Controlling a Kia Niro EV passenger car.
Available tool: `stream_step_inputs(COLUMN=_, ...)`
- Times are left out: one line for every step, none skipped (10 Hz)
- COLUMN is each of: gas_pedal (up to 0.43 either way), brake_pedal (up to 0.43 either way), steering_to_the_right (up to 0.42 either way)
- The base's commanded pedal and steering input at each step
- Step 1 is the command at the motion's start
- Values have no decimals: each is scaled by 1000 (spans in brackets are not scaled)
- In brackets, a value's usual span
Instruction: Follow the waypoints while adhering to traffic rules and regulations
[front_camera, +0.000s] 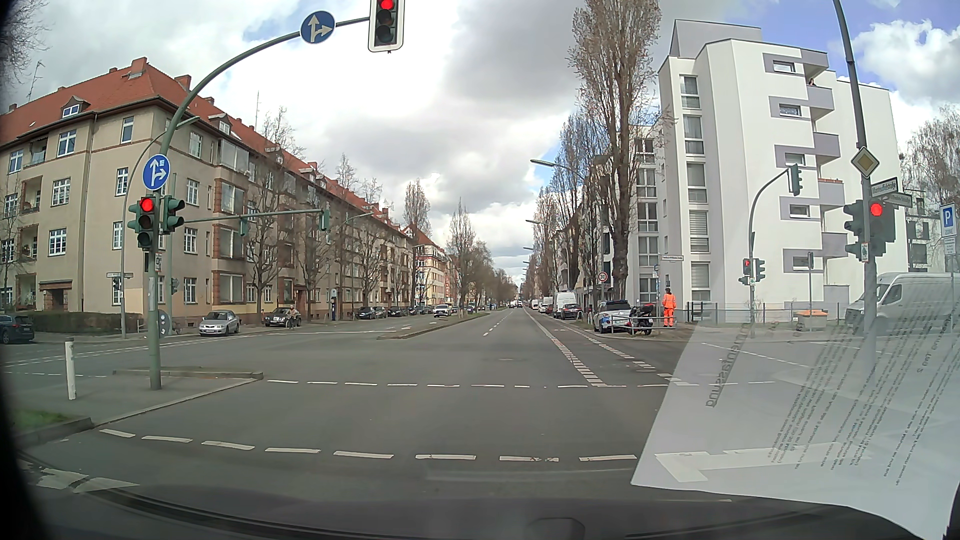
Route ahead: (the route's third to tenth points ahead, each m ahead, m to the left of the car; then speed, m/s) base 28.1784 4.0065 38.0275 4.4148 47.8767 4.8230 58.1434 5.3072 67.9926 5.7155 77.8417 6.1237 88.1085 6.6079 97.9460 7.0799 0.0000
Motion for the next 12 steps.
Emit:
stream_step_inputs(gas_pedal=0, brake_pedal=439, steering_to_the_right=-15)
stream_step_inputs(gas_pedal=0, brake_pedal=439, steering_to_the_right=-15)
stream_step_inputs(gas_pedal=0, brake_pedal=439, steering_to_the_right=-15)
stream_step_inputs(gas_pedal=0, brake_pedal=439, steering_to_the_right=-15)
stream_step_inputs(gas_pedal=0, brake_pedal=439, steering_to_the_right=-15)
stream_step_inputs(gas_pedal=0, brake_pedal=439, steering_to_the_right=-15)
stream_step_inputs(gas_pedal=0, brake_pedal=439, steering_to_the_right=-15)
stream_step_inputs(gas_pedal=0, brake_pedal=439, steering_to_the_right=-15)
stream_step_inputs(gas_pedal=0, brake_pedal=439, steering_to_the_right=-15)
stream_step_inputs(gas_pedal=0, brake_pedal=439, steering_to_the_right=-15)
stream_step_inputs(gas_pedal=0, brake_pedal=439, steering_to_the_right=-15)
stream_step_inputs(gas_pedal=0, brake_pedal=439, steering_to_the_right=-15)
